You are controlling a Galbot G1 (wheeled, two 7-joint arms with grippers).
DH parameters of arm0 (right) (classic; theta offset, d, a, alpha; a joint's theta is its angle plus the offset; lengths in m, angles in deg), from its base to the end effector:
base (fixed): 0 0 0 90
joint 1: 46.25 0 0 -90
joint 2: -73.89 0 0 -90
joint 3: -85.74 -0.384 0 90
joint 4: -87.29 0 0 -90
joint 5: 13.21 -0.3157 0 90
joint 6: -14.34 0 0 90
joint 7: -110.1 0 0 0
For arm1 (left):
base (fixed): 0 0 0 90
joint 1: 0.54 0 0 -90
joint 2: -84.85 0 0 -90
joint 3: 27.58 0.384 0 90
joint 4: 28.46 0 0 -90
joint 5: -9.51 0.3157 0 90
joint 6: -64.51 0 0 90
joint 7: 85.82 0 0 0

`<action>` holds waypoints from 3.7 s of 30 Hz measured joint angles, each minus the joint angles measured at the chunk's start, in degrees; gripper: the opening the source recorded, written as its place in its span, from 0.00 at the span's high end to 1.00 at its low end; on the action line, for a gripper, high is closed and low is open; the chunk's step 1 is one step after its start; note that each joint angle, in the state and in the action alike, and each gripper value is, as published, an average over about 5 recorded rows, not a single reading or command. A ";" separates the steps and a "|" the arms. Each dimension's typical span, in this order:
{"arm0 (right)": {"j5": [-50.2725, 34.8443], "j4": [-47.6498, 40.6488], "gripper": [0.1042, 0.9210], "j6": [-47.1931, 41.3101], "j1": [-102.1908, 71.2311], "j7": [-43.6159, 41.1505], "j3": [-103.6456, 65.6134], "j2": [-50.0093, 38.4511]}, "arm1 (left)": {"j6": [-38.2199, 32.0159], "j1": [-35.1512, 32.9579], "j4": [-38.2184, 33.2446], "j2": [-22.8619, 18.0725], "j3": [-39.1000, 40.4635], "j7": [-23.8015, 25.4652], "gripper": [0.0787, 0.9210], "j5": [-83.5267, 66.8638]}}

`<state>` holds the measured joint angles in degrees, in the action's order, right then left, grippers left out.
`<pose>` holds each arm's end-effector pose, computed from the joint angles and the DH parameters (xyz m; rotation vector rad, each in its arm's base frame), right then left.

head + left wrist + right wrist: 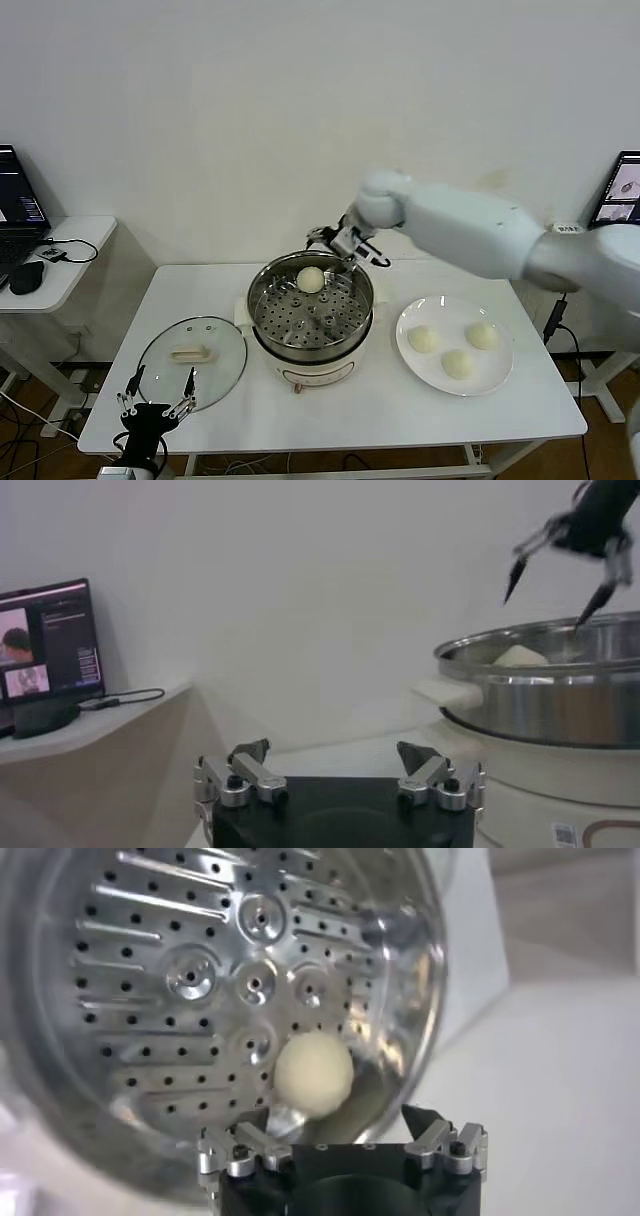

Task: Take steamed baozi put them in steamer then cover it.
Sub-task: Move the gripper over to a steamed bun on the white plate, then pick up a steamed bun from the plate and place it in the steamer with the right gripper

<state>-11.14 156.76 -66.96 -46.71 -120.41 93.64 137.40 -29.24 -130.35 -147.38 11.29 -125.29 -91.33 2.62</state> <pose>0.5731 0.0414 -0.0452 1.7300 -1.1903 2.2199 0.0750 0.1010 -0.3377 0.0737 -3.0293 -0.2976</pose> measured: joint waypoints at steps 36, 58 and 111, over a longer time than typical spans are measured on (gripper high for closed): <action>-0.92 12.12 0.12 -24.15 -17.20 -6.49 -8.23 -25.89 | 0.40 0.61 1.65 2.04 -1.90 0.27 0.12 -0.99; 4.67 2.14 0.20 -23.35 -28.70 -4.87 -15.89 -18.62 | 0.21 0.91 2.51 1.87 -1.83 0.30 0.12 -0.89; -22.28 15.98 0.39 -36.48 1.18 0.32 -4.07 -15.93 | 0.33 2.22 2.07 3.73 -1.38 0.36 0.12 -1.96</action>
<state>-33.43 172.74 -103.44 -45.53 -120.09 89.57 121.47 -28.91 -128.13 -145.31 15.03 -126.67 -90.97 0.66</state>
